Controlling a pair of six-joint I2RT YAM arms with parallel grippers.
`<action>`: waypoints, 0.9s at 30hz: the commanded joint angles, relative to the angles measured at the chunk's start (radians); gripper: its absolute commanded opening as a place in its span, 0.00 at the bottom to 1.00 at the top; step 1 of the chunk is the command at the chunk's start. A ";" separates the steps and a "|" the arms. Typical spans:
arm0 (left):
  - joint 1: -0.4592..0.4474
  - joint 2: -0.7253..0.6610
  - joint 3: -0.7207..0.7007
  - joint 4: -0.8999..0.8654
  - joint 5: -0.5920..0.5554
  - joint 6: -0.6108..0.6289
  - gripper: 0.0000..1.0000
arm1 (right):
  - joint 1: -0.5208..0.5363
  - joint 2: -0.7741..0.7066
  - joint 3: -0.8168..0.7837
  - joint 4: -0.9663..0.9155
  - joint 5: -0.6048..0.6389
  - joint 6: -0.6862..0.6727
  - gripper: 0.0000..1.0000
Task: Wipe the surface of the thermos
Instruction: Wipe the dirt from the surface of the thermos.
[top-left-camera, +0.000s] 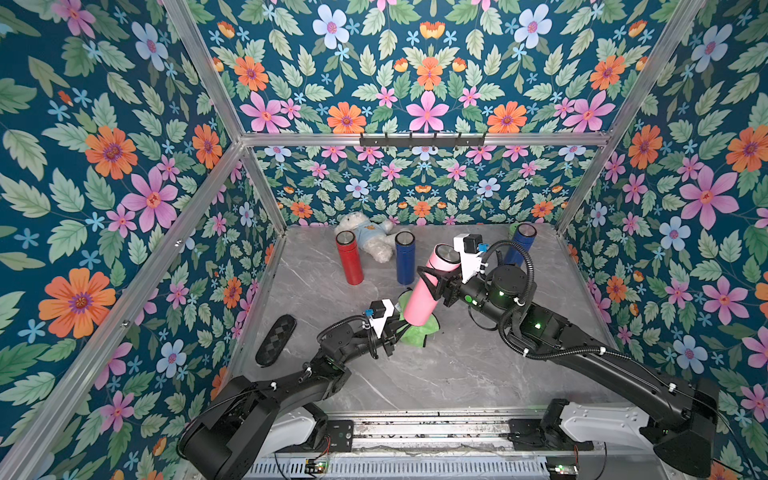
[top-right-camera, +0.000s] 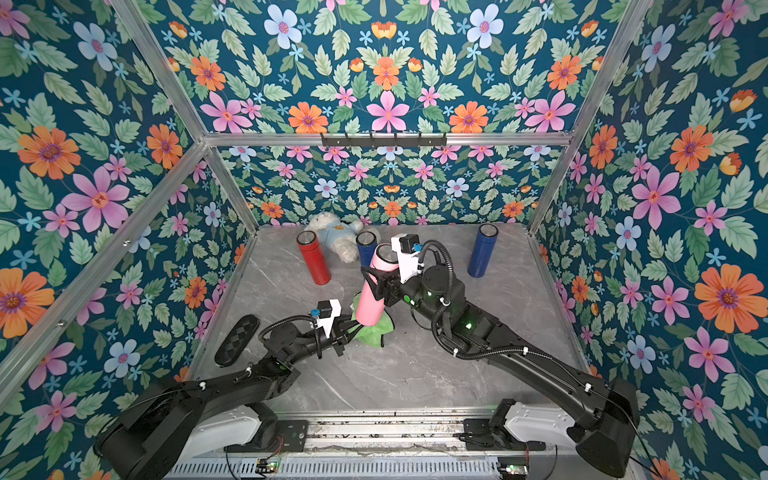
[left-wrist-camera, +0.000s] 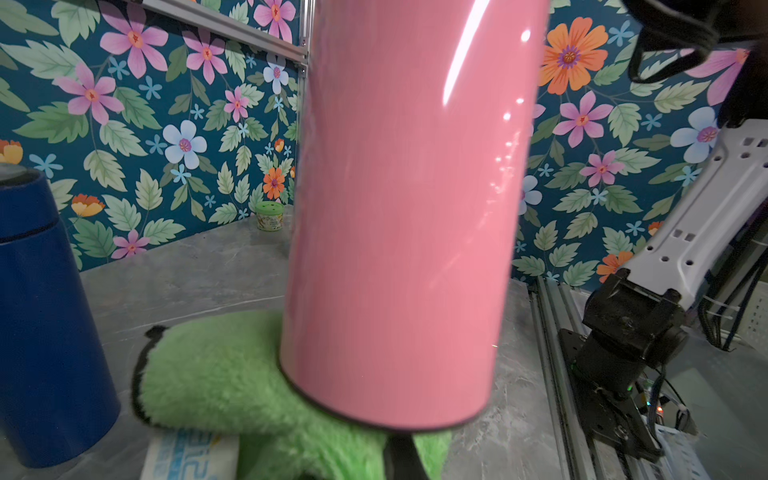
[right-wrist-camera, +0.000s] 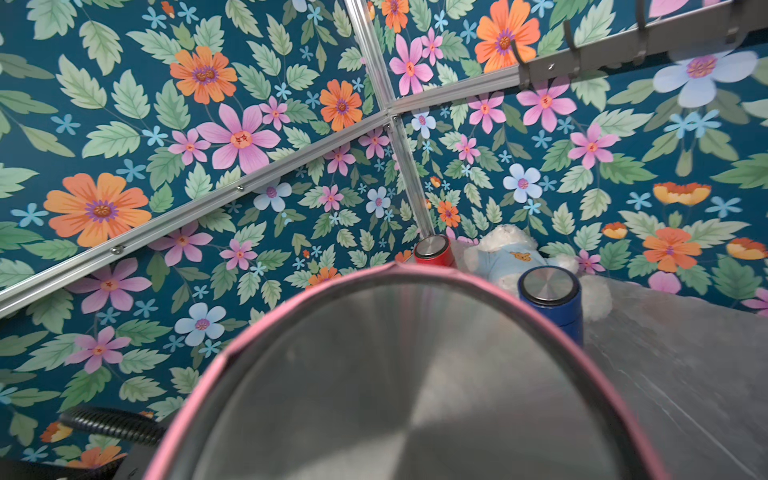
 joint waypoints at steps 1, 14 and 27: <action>-0.003 0.020 0.021 0.234 -0.002 -0.012 0.00 | 0.010 0.030 0.001 0.087 -0.148 0.106 0.00; -0.019 -0.005 0.004 0.262 0.028 -0.035 0.00 | 0.010 0.106 0.105 -0.060 0.185 -0.133 0.00; -0.019 -0.044 -0.016 0.231 -0.039 -0.010 0.00 | 0.014 0.004 0.046 -0.169 0.143 -0.092 0.00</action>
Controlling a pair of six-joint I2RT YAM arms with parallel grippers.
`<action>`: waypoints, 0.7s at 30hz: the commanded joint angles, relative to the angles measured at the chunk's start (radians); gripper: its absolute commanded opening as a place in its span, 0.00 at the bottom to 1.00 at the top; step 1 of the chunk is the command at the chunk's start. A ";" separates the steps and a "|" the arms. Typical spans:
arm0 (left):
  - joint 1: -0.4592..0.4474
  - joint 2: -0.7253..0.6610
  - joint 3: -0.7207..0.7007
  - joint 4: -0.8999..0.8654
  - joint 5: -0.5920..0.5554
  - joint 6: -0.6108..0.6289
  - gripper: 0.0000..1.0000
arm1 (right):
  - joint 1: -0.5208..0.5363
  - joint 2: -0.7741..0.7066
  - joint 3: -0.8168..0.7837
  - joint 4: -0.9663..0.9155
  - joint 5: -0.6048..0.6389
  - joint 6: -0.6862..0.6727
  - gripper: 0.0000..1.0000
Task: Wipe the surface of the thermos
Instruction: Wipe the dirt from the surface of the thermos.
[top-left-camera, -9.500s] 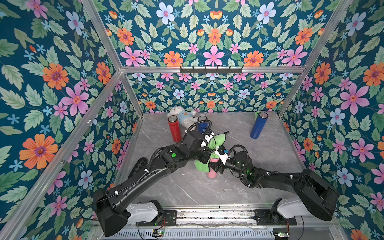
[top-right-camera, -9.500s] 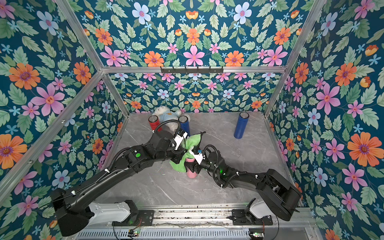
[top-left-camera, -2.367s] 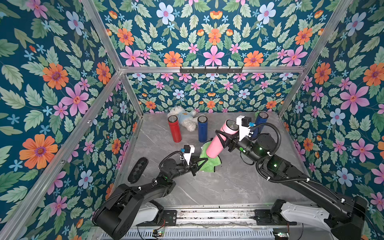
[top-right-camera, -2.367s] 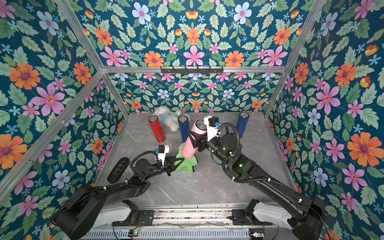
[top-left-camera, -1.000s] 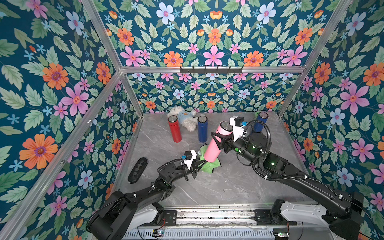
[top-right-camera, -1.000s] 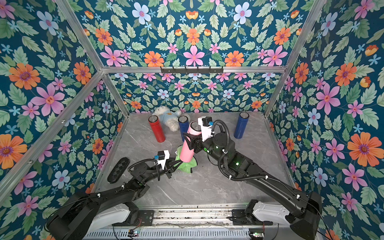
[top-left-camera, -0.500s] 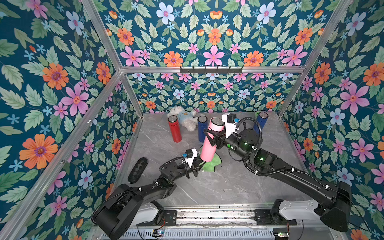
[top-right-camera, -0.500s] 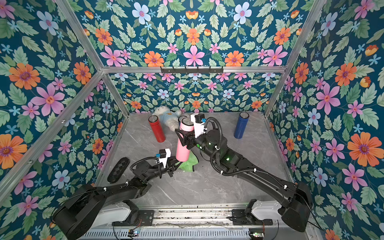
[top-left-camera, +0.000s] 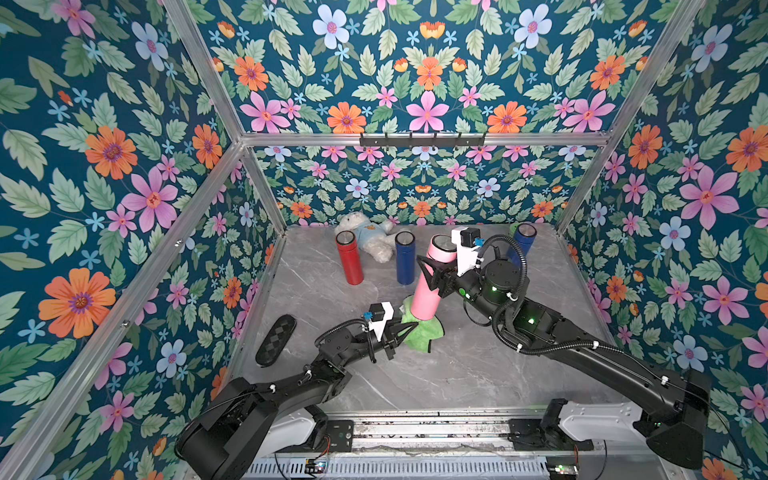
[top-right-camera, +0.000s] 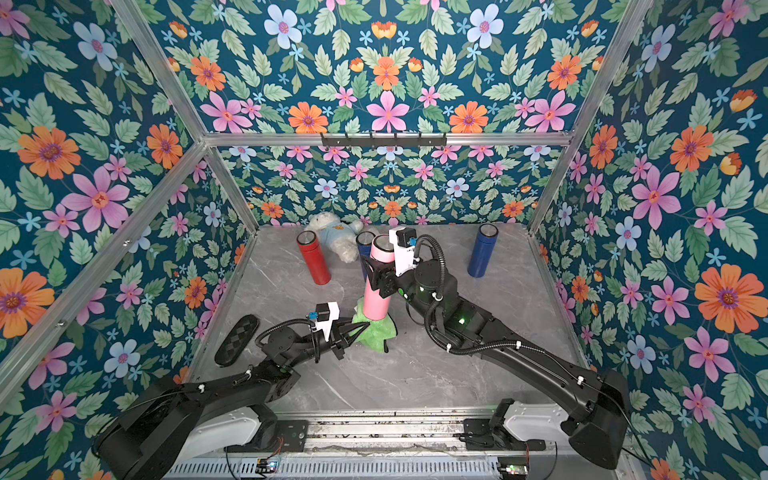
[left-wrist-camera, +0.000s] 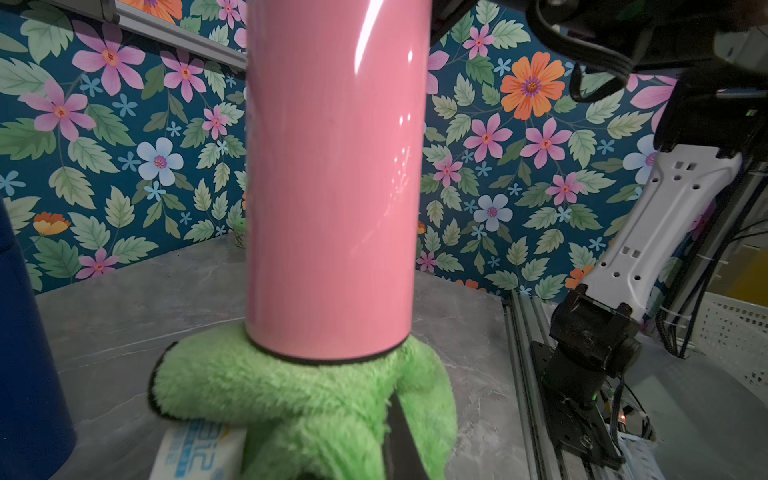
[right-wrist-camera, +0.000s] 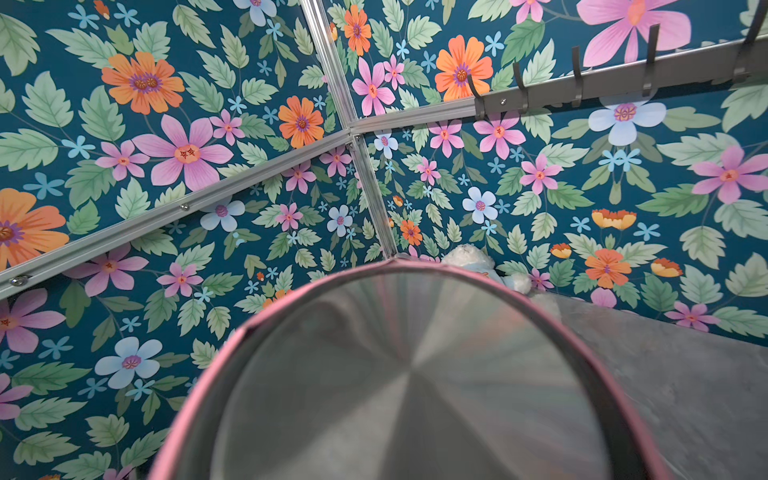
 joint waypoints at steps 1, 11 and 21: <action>0.005 -0.009 0.007 0.169 -0.054 0.033 0.00 | 0.007 -0.022 -0.012 -0.127 -0.058 -0.007 0.00; 0.004 0.048 0.037 0.193 -0.047 0.031 0.00 | 0.013 0.006 -0.025 0.083 -0.232 0.091 0.00; 0.005 0.065 0.019 0.259 -0.041 0.002 0.00 | 0.013 0.125 0.055 0.121 -0.024 -0.043 0.00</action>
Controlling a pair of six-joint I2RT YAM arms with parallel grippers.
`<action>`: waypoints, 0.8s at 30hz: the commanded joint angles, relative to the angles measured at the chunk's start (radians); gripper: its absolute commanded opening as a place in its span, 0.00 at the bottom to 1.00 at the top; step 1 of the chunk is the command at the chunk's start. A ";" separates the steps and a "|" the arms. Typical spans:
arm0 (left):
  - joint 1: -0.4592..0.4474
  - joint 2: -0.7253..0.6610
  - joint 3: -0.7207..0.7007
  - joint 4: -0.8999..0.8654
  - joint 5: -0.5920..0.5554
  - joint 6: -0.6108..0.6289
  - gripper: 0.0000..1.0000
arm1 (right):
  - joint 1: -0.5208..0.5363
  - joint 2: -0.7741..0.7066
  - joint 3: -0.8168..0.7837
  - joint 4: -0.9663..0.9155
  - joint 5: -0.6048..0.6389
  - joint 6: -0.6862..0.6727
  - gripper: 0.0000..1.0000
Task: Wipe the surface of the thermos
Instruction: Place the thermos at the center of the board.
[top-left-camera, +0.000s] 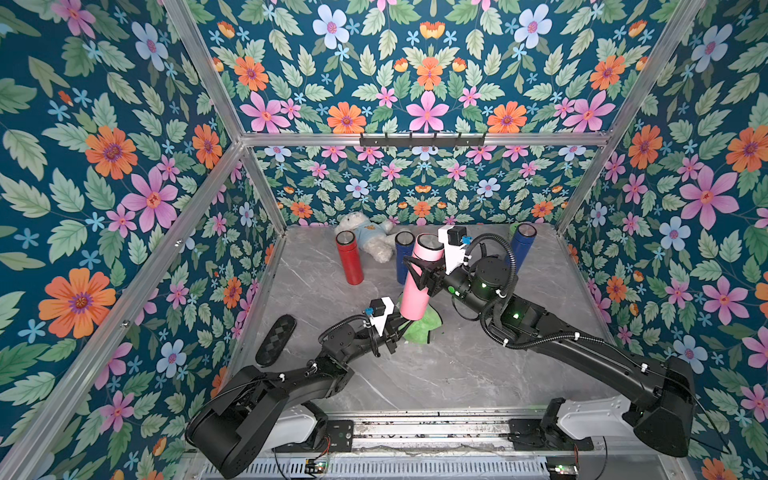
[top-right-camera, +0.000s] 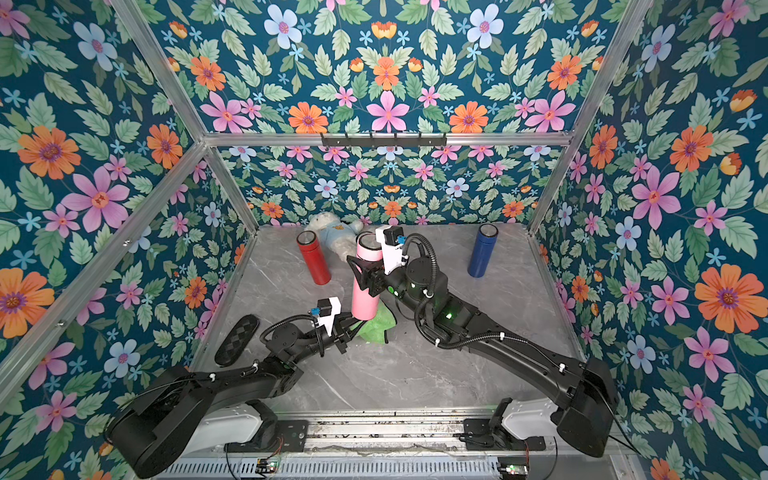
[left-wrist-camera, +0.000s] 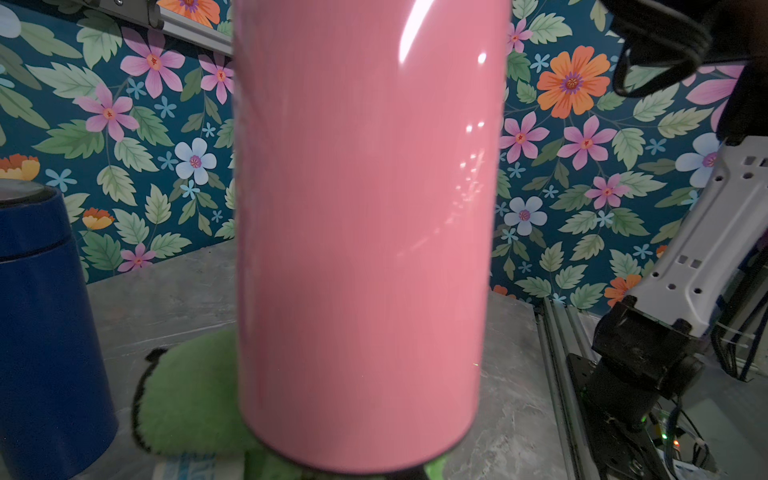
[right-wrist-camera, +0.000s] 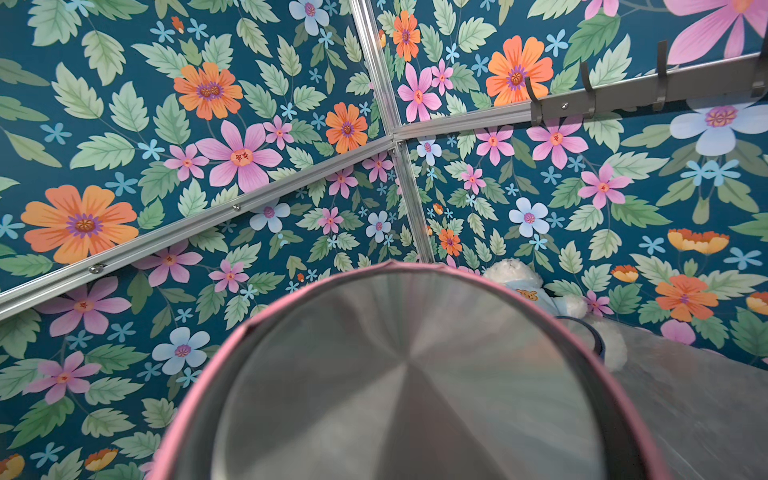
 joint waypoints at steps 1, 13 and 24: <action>-0.001 -0.027 0.000 0.189 0.013 0.002 0.00 | 0.005 0.010 0.023 -0.043 0.117 -0.068 0.00; 0.001 -0.169 -0.019 -0.131 -0.088 0.091 0.00 | -0.031 -0.148 -0.058 -0.180 0.299 -0.187 0.00; 0.001 -0.303 0.056 -0.576 -0.305 0.117 0.00 | -0.244 0.017 -0.187 0.196 0.210 -0.234 0.00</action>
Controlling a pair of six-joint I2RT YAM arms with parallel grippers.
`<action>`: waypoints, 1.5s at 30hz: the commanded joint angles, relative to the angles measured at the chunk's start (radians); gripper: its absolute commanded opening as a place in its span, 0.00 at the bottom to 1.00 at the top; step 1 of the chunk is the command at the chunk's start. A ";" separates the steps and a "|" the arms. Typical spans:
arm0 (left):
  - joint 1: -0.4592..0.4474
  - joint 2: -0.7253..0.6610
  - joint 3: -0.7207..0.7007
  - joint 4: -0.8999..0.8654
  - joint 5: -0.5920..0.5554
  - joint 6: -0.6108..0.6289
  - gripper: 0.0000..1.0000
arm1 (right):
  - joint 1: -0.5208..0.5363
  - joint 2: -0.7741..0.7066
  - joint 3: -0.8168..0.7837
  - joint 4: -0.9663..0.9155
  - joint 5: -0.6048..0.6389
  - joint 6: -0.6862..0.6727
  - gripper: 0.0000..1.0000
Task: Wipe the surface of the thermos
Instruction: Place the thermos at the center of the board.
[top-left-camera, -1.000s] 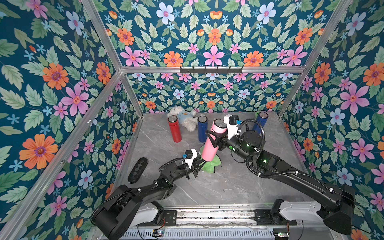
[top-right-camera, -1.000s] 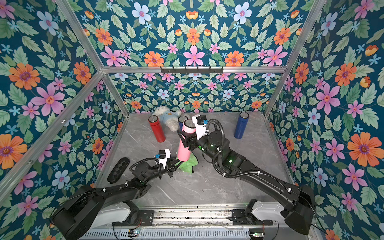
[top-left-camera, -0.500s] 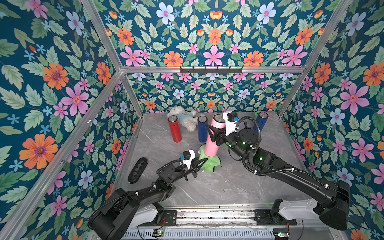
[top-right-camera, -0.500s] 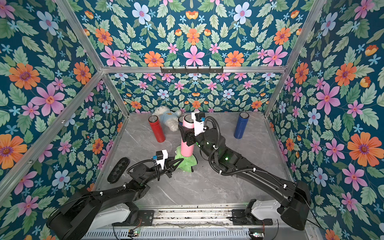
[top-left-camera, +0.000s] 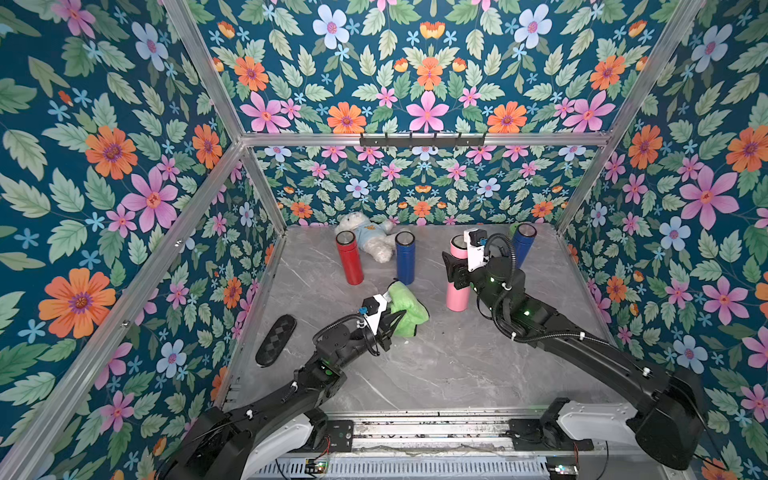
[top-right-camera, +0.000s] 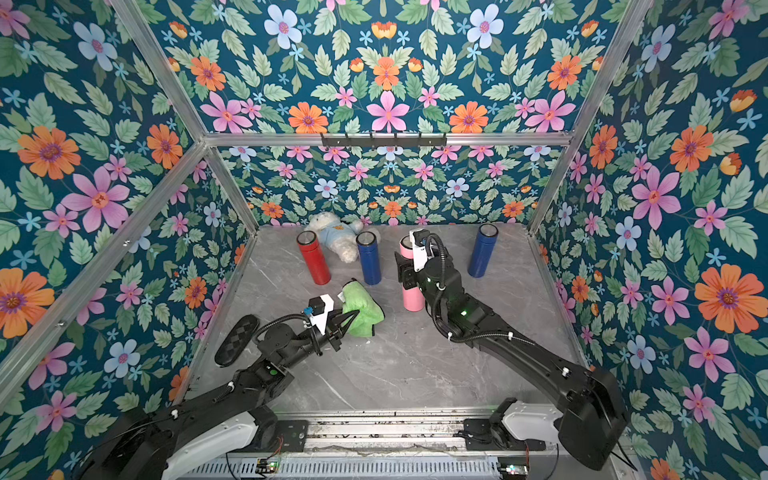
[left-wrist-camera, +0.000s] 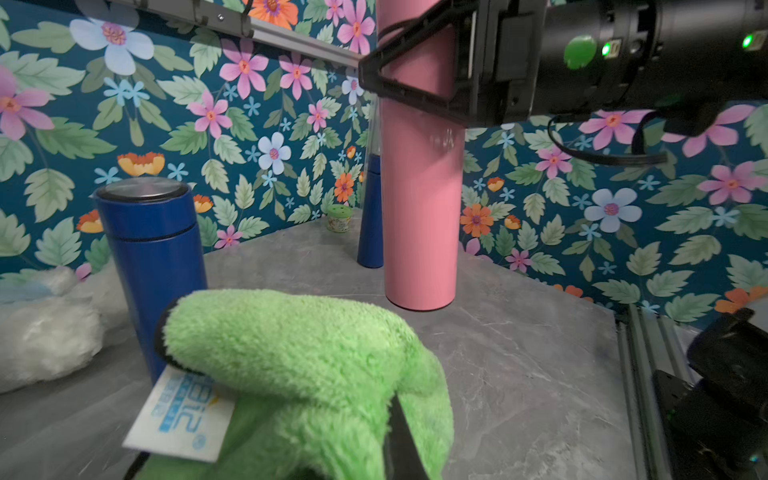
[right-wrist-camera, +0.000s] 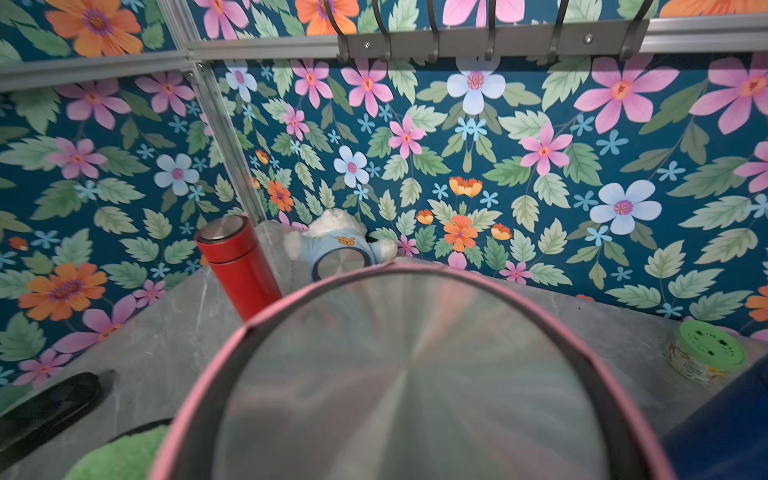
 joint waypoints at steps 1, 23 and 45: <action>0.002 -0.031 0.034 -0.163 -0.094 0.025 0.00 | -0.046 0.073 -0.014 0.274 -0.015 -0.048 0.00; 0.002 -0.175 0.126 -0.476 -0.231 0.065 0.00 | -0.279 0.691 0.187 0.800 0.023 -0.051 0.00; 0.001 -0.190 0.142 -0.508 -0.231 0.083 0.00 | -0.281 0.767 0.221 0.622 0.050 -0.034 0.00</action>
